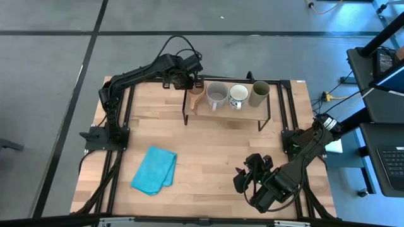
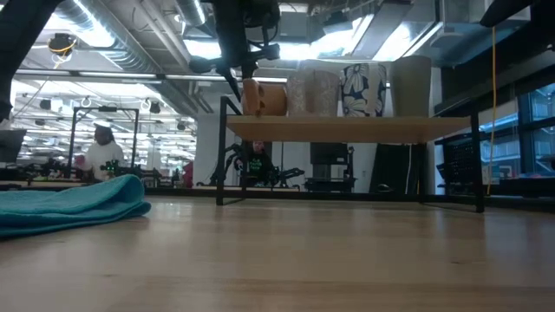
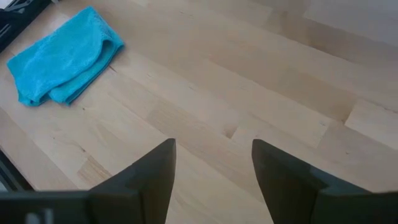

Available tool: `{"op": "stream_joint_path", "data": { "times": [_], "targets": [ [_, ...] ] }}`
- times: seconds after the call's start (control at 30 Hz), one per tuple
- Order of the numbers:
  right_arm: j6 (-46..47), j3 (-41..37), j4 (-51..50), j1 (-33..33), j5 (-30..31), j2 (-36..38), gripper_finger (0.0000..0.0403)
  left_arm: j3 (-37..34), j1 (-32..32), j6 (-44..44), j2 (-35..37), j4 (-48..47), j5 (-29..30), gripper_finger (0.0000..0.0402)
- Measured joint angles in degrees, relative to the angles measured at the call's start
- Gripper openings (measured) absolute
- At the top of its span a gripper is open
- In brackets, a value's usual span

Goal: Stack small to large cups/mugs on shelf
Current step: Put the brown mug on the shelf

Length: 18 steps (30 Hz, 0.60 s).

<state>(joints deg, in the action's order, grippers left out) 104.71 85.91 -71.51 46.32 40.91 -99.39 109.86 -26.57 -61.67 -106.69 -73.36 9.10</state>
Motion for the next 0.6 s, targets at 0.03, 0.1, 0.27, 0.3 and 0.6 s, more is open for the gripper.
{"op": "stream_joint_path", "data": {
  "times": [0.03,0.1,0.27,0.3,0.6],
  "targets": [
    [0.00,0.00,-0.12,0.00,0.00,0.00,0.0213,0.00,0.01,0.46,0.00,-0.21,-0.05,0.0047],
    [0.00,0.00,-0.23,0.00,0.00,0.00,0.0213,0.00,0.06,0.69,0.00,-0.34,-0.13,0.0047],
    [0.00,0.00,-0.38,0.00,0.00,0.00,0.0213,0.00,0.17,1.45,0.00,0.25,0.26,0.0047],
    [0.00,0.00,-0.46,-0.02,0.00,0.00,0.0213,0.00,0.17,1.80,0.00,0.19,0.28,0.0047],
    [0.00,0.00,-0.74,0.00,0.00,0.00,0.0213,0.00,0.52,1.82,0.00,0.14,0.78,0.0066]
  ]
}}
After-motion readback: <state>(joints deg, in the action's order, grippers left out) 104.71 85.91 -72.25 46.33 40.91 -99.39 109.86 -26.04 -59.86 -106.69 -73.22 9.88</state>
